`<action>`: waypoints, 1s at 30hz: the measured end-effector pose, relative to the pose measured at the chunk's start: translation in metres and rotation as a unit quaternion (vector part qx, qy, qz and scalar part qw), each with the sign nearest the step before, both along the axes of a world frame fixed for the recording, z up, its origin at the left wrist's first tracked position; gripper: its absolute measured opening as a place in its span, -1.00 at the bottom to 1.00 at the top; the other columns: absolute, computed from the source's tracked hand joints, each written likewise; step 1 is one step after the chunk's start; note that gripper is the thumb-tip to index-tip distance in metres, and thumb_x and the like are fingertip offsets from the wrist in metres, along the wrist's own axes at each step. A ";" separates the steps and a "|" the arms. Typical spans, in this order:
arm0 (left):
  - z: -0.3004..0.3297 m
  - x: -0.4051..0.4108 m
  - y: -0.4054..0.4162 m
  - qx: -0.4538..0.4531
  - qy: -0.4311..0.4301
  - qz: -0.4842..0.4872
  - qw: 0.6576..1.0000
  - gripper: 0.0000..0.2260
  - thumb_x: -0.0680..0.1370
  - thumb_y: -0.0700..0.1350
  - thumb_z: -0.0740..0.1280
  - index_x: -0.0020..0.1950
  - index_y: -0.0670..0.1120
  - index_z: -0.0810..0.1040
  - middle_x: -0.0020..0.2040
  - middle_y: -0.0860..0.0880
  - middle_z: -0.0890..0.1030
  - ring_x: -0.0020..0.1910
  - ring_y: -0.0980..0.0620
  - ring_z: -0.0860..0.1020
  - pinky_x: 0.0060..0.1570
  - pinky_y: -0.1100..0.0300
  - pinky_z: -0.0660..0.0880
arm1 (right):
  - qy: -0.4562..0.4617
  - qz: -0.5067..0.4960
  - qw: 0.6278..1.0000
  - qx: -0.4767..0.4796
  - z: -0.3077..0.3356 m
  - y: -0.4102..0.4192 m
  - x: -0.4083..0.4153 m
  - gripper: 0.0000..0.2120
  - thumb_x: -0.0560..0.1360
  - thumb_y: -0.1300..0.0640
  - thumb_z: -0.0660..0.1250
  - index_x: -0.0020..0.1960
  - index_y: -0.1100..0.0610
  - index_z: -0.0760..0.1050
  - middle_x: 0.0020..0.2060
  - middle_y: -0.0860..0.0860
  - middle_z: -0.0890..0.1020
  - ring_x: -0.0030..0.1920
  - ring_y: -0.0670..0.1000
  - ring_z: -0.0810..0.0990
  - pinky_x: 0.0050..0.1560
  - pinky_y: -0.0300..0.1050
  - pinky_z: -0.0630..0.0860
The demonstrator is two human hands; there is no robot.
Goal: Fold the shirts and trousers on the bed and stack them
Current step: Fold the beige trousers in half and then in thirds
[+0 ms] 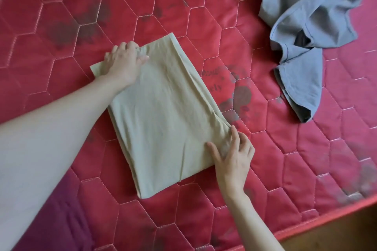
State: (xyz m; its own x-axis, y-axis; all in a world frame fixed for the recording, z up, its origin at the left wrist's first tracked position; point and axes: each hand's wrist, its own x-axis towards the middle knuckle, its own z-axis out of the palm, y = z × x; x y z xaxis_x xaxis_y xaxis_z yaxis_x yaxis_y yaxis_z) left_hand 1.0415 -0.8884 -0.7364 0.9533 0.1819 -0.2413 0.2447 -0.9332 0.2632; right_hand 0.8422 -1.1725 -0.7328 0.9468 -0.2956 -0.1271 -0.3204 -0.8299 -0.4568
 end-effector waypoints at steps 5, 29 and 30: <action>0.001 -0.014 0.006 -0.053 -0.018 0.064 0.996 -0.69 0.62 0.06 0.23 0.23 -0.13 0.44 0.25 -0.19 0.49 0.28 -0.22 0.39 0.22 -0.06 0.26 | 0.021 -0.033 0.987 0.154 0.007 -0.011 0.039 -0.64 0.32 0.19 0.55 0.09 0.05 0.59 -0.06 -0.17 0.45 0.07 -0.01 0.39 0.02 -0.51 0.21; -0.005 -0.193 -0.082 0.055 -0.095 0.240 0.965 -0.46 0.62 -0.13 0.17 0.55 -0.26 0.08 0.54 -0.32 0.09 0.51 -0.30 0.15 0.41 -0.30 0.10 | -0.047 0.394 0.899 -0.185 0.003 0.014 0.225 -0.38 0.58 -0.09 0.23 0.56 0.06 0.13 0.55 0.18 0.08 0.55 0.18 0.03 0.50 0.22 0.00; -0.004 -0.192 -0.084 0.077 -0.105 0.169 0.977 -0.44 0.63 -0.08 0.13 0.56 -0.23 0.05 0.56 -0.29 0.03 0.54 -0.27 0.08 0.43 -0.29 0.03 | -0.047 0.403 0.897 -0.174 0.001 0.014 0.207 -0.38 0.58 -0.07 0.23 0.56 0.08 0.13 0.55 0.20 0.09 0.55 0.20 0.03 0.50 0.27 -0.02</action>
